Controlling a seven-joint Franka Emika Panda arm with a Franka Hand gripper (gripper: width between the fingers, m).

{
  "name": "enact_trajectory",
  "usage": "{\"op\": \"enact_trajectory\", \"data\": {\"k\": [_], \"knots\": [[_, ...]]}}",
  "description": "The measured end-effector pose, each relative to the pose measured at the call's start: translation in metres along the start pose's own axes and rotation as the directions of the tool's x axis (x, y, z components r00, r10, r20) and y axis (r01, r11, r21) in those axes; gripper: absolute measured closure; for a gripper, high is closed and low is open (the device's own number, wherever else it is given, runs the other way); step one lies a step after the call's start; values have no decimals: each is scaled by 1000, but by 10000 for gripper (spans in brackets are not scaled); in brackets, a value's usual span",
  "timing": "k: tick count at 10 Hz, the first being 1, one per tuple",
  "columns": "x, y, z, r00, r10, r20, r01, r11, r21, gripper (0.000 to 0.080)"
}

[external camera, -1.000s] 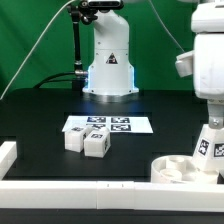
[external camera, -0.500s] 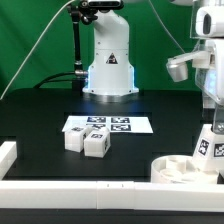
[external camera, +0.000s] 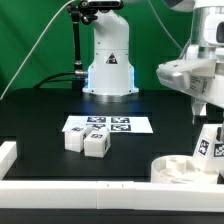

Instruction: Assemble stool

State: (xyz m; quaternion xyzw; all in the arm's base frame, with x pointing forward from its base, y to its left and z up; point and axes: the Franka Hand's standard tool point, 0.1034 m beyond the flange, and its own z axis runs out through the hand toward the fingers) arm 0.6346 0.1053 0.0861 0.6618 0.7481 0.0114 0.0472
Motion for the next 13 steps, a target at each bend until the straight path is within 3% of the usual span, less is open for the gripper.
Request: {"op": "enact_trajectory", "data": {"k": [3, 5, 6, 7, 11, 13], "knots": [[-1, -2, 4, 1000, 14, 0, -14, 1000, 7, 151], [-1, -2, 4, 1000, 19, 0, -19, 1000, 7, 408], [-2, -2, 4, 1000, 20, 0, -20, 1000, 7, 408], [-2, -2, 4, 1000, 20, 0, -20, 1000, 7, 461], [-3, -2, 4, 992, 123, 0, -123, 992, 8, 461], [-5, -4, 5, 919, 394, 7, -394, 919, 14, 459]]}}
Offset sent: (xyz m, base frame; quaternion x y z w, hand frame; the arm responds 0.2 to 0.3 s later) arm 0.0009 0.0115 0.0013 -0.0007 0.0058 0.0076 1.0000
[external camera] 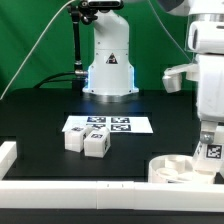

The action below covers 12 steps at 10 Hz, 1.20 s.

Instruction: Assemble stool

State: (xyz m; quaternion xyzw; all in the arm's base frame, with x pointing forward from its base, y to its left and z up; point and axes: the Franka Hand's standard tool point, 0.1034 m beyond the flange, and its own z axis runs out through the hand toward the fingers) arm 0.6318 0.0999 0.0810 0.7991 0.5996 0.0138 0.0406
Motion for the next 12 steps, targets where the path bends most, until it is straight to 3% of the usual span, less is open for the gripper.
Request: {"op": "enact_trajectory", "data": {"k": [3, 8, 12], "knots": [[0, -1, 0, 944, 330, -3, -330, 944, 8, 459], [1, -1, 1, 795, 607, -1, -607, 795, 11, 459], [4, -6, 1, 429, 903, -12, -903, 429, 29, 459]]}}
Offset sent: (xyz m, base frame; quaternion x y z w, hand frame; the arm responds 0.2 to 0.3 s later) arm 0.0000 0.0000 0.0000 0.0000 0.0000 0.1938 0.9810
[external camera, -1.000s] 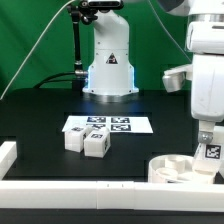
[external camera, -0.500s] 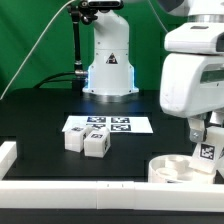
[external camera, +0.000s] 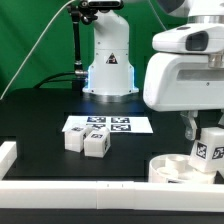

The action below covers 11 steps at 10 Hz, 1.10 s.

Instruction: Assemble stool

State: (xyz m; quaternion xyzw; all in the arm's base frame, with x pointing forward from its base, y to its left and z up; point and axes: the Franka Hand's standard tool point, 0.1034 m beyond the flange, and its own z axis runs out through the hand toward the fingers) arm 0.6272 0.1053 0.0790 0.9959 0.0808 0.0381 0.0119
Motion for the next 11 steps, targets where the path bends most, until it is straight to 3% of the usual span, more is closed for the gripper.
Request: {"op": "enact_trajectory", "data": {"k": [5, 10, 11], "knots": [[2, -14, 0, 876, 482, -28, -479, 874, 85, 459], [2, -19, 0, 709, 705, 17, -702, 704, 111, 459], [2, -19, 1, 615, 788, 42, -786, 607, 118, 459]]}}
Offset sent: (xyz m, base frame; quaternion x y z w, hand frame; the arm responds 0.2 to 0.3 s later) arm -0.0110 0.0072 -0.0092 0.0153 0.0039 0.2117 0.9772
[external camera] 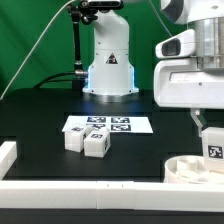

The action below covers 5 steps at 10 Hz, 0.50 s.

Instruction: Assemble stool

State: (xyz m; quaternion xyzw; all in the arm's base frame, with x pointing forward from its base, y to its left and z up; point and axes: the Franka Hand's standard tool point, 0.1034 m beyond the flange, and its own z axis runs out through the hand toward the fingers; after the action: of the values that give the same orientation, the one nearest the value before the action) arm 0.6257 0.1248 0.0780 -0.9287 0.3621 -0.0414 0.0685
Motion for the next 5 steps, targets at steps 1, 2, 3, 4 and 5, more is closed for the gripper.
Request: {"op": "enact_trajectory", "data": {"k": [1, 2, 3, 4, 5], "knots": [[0, 0, 0, 993, 121, 14, -122, 993, 11, 459], [-2, -1, 0, 974, 225, 25, -226, 974, 14, 459], [-3, -2, 1, 930, 364, 44, -365, 931, 19, 459], [-5, -3, 1, 883, 466, 62, -468, 884, 19, 459], [-4, -4, 1, 834, 547, 77, -550, 835, 22, 459]]}}
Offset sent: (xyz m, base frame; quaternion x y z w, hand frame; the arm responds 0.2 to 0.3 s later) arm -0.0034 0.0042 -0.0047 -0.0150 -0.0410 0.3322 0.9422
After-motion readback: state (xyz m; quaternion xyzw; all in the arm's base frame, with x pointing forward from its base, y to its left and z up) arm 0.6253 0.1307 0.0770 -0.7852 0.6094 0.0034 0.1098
